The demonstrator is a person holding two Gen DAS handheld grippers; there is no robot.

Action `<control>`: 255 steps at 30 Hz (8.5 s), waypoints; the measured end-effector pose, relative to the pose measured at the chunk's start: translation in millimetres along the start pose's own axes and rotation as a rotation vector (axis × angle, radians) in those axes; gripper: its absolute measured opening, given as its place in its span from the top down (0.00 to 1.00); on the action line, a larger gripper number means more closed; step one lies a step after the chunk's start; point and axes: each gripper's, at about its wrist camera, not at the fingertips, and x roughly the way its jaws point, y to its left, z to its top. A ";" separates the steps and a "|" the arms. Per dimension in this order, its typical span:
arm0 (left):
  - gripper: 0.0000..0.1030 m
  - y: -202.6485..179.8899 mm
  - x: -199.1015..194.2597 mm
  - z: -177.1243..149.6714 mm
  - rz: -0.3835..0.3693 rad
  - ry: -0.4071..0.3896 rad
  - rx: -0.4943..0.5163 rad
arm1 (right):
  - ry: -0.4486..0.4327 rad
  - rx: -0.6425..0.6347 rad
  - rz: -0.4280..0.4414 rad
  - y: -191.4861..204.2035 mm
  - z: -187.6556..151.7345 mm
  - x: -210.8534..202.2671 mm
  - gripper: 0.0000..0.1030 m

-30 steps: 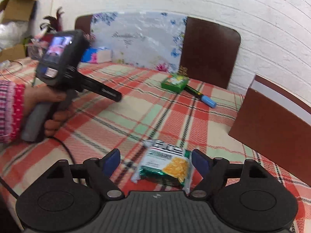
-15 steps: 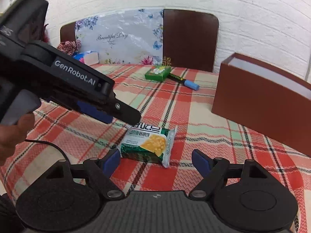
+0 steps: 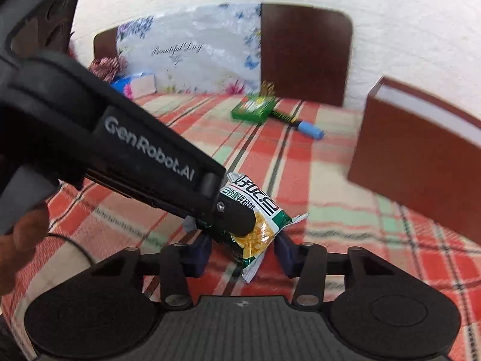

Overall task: Organize objects
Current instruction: 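Lower the snack packet into the brown box and open the right gripper, then withdraw the right gripper and move it to the green packet, then grasp the small green packet with the right gripper, then drop the green packet into the brown box and open the right gripper, then withdraw the right gripper and move it to the black marker, then grasp the black marker by its blue cap with the right gripper, then carry the marker into the brown box and open the right gripper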

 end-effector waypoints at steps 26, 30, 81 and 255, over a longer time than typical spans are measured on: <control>0.55 -132.5 92.7 128.0 0.148 -0.146 0.341 | -0.216 0.158 -0.387 -159.5 58.0 0.4 0.34; 0.54 -140.2 78.0 111.8 0.184 -0.152 0.399 | -0.244 0.196 -0.380 -152.8 49.4 -15.6 0.34; 0.12 172.6 0.1 24.2 0.531 -0.344 0.021 | -0.025 0.488 0.097 -44.3 143.2 220.5 0.66; 0.75 6.0 56.6 22.0 0.167 0.134 -0.115 | -0.023 0.237 0.108 -25.6 -21.4 12.1 0.82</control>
